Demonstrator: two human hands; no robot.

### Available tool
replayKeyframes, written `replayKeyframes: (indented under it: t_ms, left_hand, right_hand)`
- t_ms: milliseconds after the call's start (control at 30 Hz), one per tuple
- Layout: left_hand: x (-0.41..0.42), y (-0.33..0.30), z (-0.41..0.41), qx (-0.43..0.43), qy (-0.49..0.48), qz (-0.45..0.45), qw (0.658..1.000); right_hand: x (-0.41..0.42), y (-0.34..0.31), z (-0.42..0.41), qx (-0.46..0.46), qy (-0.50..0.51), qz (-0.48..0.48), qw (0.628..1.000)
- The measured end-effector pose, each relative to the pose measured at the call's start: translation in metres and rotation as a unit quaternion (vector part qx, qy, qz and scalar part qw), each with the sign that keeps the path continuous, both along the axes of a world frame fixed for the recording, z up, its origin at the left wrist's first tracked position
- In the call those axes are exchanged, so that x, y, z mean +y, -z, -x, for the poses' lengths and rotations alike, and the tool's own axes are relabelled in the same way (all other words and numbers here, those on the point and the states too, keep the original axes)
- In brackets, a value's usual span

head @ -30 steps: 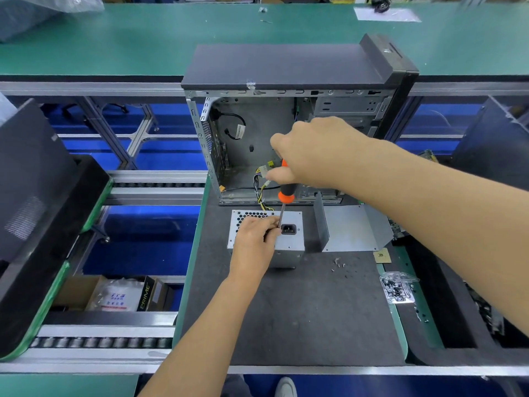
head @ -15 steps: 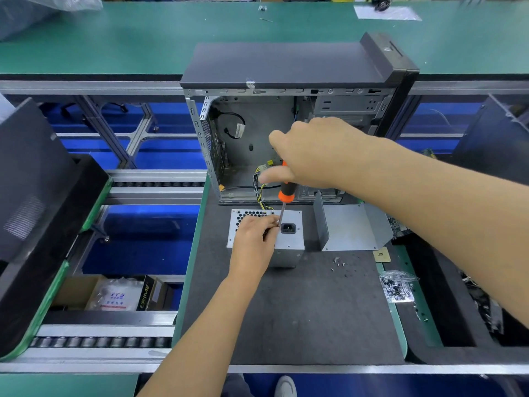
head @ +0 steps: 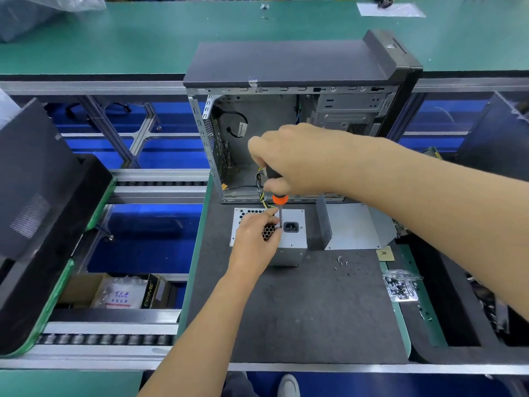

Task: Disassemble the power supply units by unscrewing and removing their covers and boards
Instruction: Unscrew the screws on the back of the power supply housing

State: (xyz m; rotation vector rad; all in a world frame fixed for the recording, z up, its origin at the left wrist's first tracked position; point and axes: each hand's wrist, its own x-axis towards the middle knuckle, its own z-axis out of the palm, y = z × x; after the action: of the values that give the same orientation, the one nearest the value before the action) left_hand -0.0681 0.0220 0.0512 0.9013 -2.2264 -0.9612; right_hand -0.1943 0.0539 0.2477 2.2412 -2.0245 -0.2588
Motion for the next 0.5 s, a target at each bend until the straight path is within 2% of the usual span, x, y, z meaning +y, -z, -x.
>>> replayKeyframes:
  t_ms: [200,300,333,367,433,500]
  left_hand:
    - [-0.001,0.005,-0.001,0.004,0.003,-0.007,1.0]
    - [0.0,0.005,-0.001,-0.002,0.006,-0.009,1.0]
    - [0.0,0.004,-0.001,-0.003,0.005,-0.011,1.0]
    - [0.001,0.004,-0.001,-0.002,0.003,-0.012,1.0]
    - [0.001,0.005,0.0,-0.002,0.002,-0.018,1.0]
    - [0.001,0.005,0.002,-0.002,0.002,-0.025,1.0]
  right_hand:
    - [0.01,-0.009,0.015,-0.155,0.065,-0.087,0.982]
    - [0.017,-0.007,0.016,-0.191,0.117,-0.09,0.97]
    - [0.019,-0.007,0.015,-0.16,0.148,-0.079,0.973]
    - [0.019,-0.008,0.012,-0.086,0.16,-0.059,0.982]
    - [0.018,-0.008,0.006,0.087,0.107,-0.015,0.99]
    - [0.015,-0.006,0.002,0.111,0.071,0.002,0.991]
